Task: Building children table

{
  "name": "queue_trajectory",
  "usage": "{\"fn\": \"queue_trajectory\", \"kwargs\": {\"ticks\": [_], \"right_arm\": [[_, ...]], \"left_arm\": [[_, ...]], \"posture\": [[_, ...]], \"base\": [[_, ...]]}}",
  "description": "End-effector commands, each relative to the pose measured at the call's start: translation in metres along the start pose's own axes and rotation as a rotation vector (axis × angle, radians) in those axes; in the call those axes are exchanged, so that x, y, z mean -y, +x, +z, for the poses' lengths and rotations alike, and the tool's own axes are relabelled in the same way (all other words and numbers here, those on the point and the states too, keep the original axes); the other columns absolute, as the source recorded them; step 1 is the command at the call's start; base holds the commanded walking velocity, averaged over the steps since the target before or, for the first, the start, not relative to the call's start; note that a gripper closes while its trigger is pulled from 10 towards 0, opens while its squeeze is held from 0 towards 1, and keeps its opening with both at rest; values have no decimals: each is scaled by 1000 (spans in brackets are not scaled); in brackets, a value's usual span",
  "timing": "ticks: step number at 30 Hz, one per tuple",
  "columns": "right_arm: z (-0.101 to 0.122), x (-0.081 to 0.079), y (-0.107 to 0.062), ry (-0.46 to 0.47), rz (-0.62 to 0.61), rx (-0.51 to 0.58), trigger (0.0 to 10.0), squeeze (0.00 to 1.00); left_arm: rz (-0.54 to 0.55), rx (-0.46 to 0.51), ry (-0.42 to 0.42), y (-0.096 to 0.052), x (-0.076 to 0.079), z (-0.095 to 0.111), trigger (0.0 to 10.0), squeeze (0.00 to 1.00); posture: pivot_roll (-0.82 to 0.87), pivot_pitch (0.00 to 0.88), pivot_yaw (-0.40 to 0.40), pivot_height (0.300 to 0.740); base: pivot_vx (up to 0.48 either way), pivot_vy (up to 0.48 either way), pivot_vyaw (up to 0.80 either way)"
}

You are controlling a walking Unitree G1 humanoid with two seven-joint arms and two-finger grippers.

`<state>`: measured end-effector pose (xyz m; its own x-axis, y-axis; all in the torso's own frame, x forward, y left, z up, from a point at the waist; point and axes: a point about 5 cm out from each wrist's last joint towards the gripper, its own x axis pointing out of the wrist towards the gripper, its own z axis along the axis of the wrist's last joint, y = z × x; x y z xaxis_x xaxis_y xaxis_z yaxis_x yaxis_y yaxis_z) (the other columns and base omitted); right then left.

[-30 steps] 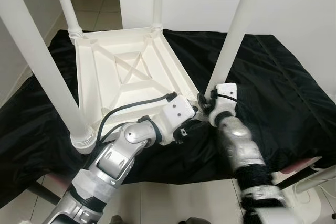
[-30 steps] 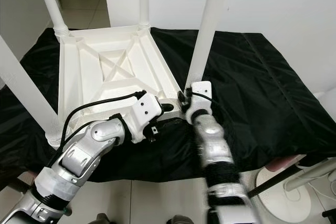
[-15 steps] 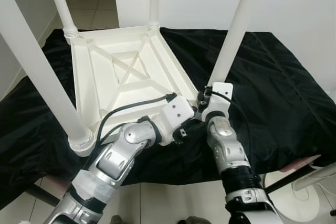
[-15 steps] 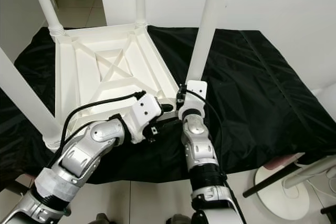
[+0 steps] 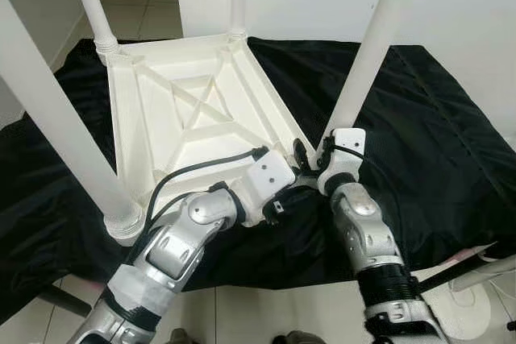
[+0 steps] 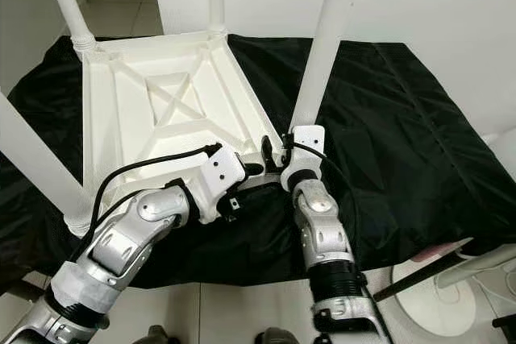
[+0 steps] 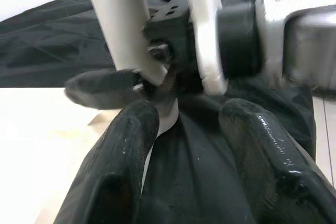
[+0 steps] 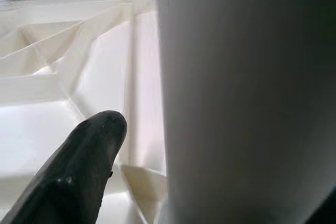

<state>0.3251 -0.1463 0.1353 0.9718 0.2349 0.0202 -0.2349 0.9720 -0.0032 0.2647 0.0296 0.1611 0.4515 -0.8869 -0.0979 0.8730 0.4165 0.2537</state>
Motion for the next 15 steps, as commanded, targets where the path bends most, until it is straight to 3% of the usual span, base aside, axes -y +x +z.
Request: {"fn": "queue_trajectory", "kwargs": {"ticks": [1, 8, 15], "right_arm": [[-4, 4, -3, 15, 24, -7, 10000, 0], [-8, 24, -10, -109, 261, -45, 10000, 0], [-10, 35, -2, -185, 330, -86, 10000, 0]], "left_arm": [[-9, -16, 8, -2, 1, -1, 10000, 0], [-12, -17, 12, -1, 1, -1, 10000, 0], [-14, -17, 19, -1, 0, -1, 10000, 0]], "posture": [[-34, 0, -43, 740], [-31, 0, -37, 740], [-28, 0, -35, 740]], "base": [[0, 0, 0], [0, 0, 0], [0, 0, 0]]}}
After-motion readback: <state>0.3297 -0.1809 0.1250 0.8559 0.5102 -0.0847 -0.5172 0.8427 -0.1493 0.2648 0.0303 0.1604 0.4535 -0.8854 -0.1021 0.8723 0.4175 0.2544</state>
